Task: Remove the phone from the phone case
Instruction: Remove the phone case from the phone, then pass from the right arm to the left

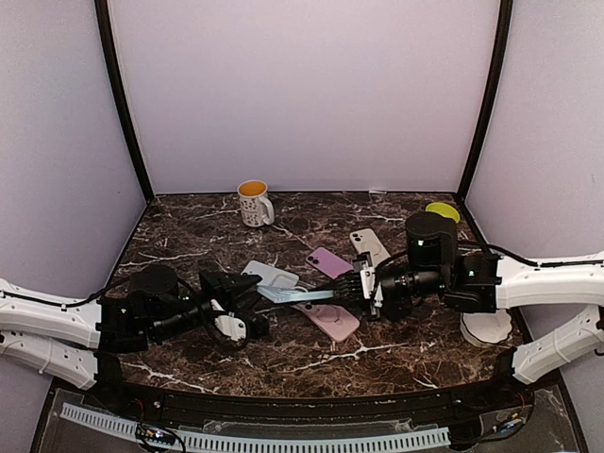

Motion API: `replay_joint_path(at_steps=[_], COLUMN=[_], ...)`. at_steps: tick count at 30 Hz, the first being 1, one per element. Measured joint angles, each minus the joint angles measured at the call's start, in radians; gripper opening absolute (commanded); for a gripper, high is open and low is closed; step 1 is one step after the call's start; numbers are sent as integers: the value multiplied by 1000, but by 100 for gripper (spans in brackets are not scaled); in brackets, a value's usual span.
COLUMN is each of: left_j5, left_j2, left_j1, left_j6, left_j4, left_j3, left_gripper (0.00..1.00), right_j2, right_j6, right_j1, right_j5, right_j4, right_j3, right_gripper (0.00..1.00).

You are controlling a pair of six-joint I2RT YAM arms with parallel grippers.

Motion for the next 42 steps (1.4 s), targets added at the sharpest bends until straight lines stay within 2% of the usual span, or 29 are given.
replay_joint_path(at_steps=[1, 3, 7, 16, 24, 32, 42], left_j5=[4, 15, 28, 112, 300, 537, 761], left_j2=[-5, -16, -35, -134, -183, -185, -195], left_j1=[0, 2, 17, 129, 184, 221, 226], left_j6=[6, -5, -31, -159, -315, -479, -646], left_j4=[-2, -2, -7, -64, -117, -126, -94], left_j3=[0, 3, 26, 56, 82, 84, 103], left_gripper=[52, 57, 58, 47, 41, 40, 35], right_j2=[-9, -30, -74, -159, -218, -254, -255], right_j6=[0, 0, 3, 35, 53, 80, 199], right_j1=[-5, -14, -26, -41, -54, -54, -54], right_j5=[5, 19, 59, 196, 277, 260, 135], right_j4=[-6, -20, -46, -3, 127, 250, 420], right_j3=[0, 0, -21, -117, -169, -206, -237], right_gripper=[0, 0, 0, 0, 0, 0, 0])
